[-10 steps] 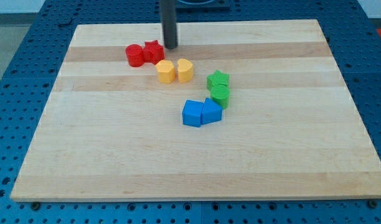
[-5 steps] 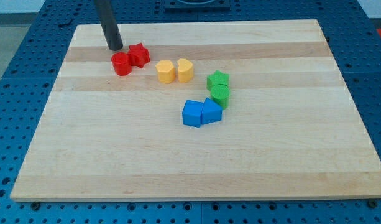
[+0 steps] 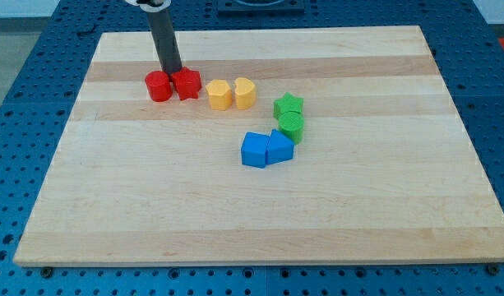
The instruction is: Move red star slightly down
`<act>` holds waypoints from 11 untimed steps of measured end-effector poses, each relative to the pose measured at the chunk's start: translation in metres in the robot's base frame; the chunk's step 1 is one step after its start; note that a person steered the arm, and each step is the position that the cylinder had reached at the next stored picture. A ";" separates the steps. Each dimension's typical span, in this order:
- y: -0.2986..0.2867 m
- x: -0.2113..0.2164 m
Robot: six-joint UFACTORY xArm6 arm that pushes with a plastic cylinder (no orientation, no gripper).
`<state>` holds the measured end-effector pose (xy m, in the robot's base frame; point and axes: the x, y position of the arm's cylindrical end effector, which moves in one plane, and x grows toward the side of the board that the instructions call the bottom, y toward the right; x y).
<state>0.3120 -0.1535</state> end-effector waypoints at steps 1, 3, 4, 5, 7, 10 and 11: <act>-0.007 -0.002; 0.001 -0.026; 0.018 -0.025; 0.026 -0.016; 0.026 0.034; 0.021 0.039; 0.021 0.048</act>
